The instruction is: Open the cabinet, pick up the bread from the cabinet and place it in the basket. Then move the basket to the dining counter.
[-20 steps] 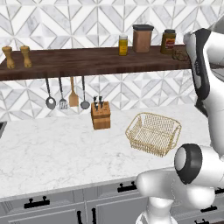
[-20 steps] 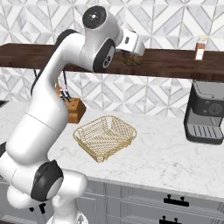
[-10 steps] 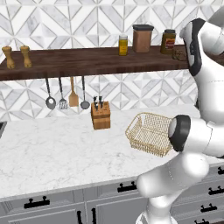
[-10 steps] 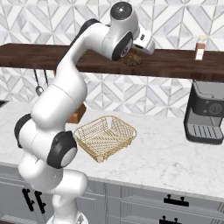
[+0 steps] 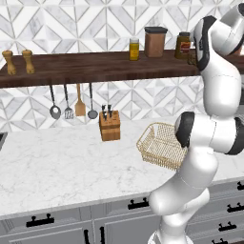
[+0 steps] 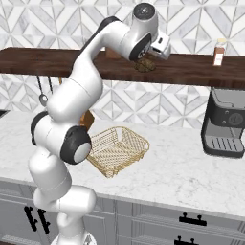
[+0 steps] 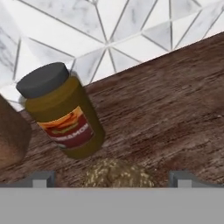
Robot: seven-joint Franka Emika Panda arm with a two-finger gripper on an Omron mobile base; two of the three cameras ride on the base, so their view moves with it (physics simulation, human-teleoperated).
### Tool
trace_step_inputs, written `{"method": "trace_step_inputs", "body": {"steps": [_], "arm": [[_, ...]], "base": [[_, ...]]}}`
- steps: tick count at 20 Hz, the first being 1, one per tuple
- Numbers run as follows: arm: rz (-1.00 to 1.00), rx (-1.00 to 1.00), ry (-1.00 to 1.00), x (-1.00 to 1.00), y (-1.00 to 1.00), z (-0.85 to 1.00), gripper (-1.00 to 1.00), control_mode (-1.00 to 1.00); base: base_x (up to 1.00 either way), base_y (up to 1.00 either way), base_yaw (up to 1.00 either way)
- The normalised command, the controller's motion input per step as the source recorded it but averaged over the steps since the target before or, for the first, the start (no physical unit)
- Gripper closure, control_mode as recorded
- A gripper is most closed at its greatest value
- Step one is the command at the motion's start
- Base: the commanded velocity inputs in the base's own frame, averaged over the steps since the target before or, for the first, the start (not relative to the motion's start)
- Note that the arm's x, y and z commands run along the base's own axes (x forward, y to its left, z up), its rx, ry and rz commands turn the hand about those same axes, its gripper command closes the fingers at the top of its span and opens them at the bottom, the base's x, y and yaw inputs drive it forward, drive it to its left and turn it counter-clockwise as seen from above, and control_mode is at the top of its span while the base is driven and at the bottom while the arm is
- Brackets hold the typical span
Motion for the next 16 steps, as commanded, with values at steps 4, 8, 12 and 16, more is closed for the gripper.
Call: {"method": "trace_step_inputs", "body": {"steps": [4, 8, 12, 16], "arm": [[0.03, 0.00, 0.00, 0.13, -0.05, -0.23, -1.00, -1.00], [0.04, 0.00, 0.00, 0.22, 0.00, -0.08, -1.00, -1.00], [0.03, -0.04, 0.00, 0.19, 0.07, -0.15, -1.00, -1.00], [0.05, -0.11, 0.02, 0.06, 0.00, -0.06, -1.00, -1.00]], "base": [[0.00, 0.00, 0.00], [0.00, 0.00, 0.00], [0.00, 0.00, 0.00], [0.00, 0.00, 0.00]]}}
